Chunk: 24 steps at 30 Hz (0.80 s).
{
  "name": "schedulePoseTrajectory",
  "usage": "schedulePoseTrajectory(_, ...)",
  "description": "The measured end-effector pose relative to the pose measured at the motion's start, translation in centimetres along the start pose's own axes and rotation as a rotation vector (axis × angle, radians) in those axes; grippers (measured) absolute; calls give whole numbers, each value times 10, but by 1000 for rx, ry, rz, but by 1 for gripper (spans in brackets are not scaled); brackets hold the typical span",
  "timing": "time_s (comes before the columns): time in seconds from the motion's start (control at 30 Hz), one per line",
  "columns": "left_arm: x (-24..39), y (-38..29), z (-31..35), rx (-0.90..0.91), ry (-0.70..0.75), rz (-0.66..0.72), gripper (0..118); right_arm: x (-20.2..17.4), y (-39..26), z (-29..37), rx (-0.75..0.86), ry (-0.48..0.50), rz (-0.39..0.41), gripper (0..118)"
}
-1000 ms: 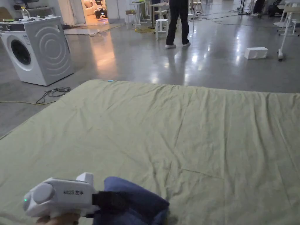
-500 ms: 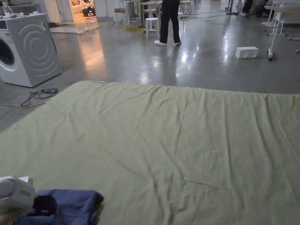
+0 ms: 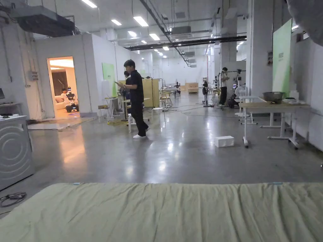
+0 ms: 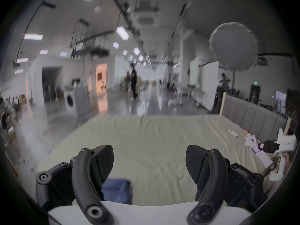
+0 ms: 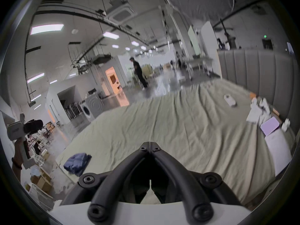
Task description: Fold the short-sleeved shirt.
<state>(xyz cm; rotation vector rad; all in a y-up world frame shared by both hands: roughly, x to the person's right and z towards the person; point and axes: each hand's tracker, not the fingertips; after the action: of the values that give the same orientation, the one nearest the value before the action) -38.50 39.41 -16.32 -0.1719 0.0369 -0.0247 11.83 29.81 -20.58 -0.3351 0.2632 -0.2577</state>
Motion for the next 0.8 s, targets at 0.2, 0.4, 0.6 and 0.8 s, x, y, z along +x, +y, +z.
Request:
schedulePoseTrajectory(0.2, 120, -7, 48, 254, 228, -389, 88, -10, 26, 43, 171, -37, 169, 0)
schedulePoseTrajectory(0.4, 144, -14, 59, 173, 142, -222, 10, -10, 30, 72, 216, -33, 238, 0)
schedulePoseTrajectory(0.6, 130, -16, 64, 151, 100, -120, 0, -6, 27, 86, 199, -12, 160, 0)
schedulePoseTrajectory(0.8, 130, -32, 68, 91, 101, -51, 0, -22, 23, 98, 268, -48, 276, 0)
